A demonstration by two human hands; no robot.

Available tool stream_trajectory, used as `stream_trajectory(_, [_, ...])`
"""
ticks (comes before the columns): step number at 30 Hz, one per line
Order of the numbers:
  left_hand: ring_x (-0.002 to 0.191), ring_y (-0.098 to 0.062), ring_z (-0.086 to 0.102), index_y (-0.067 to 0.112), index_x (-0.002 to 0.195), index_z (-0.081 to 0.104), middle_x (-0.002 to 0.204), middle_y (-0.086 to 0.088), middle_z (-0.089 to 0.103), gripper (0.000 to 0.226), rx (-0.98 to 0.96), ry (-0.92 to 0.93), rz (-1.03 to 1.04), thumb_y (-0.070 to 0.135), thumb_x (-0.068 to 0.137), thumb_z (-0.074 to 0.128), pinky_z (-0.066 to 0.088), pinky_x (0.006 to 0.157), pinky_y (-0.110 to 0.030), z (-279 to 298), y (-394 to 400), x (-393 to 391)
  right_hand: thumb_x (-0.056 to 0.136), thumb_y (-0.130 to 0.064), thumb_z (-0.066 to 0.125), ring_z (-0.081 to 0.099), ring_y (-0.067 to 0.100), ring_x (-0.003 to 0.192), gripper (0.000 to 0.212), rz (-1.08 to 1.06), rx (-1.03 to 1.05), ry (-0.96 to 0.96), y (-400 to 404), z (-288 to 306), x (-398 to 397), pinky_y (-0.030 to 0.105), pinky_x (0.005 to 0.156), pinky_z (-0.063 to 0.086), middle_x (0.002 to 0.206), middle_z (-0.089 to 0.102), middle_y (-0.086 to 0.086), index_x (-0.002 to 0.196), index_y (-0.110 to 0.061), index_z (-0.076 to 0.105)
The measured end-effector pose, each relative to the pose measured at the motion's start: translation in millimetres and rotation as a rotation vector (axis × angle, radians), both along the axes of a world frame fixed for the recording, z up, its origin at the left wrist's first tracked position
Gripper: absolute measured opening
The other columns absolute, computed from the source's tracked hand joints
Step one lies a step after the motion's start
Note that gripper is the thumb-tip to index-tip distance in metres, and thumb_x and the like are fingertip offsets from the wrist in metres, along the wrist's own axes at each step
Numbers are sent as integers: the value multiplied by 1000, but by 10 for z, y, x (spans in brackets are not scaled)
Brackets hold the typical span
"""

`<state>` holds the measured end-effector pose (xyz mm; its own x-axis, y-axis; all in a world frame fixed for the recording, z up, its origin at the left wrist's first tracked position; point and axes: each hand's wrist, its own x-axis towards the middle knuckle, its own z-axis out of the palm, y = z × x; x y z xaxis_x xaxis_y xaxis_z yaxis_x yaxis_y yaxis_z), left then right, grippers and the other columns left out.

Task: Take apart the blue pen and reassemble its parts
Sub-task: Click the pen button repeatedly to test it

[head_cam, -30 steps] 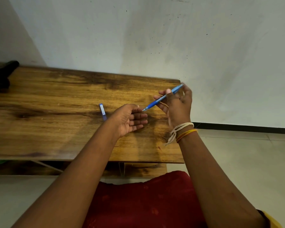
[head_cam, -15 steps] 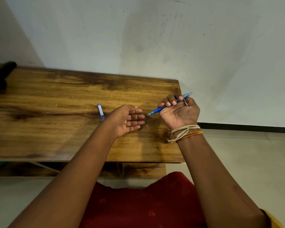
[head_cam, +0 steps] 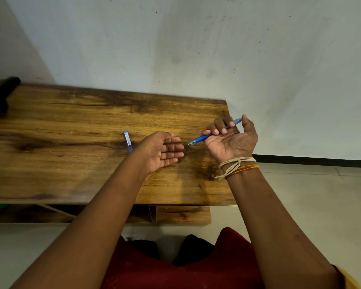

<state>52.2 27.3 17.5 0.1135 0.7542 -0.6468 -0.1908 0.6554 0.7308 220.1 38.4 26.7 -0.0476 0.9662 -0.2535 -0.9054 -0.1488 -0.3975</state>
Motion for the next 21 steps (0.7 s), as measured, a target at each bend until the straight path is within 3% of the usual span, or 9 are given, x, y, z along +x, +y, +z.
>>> stream_trajectory(21, [87, -19, 72, 8, 104, 66, 84, -2, 77, 30, 3, -53, -23, 22, 96, 41, 51, 84, -31, 22, -27, 12, 91, -47, 30, 28, 16, 50, 47, -100, -102, 100, -9, -64, 28, 28, 59, 28, 48, 31, 3, 58, -14, 38])
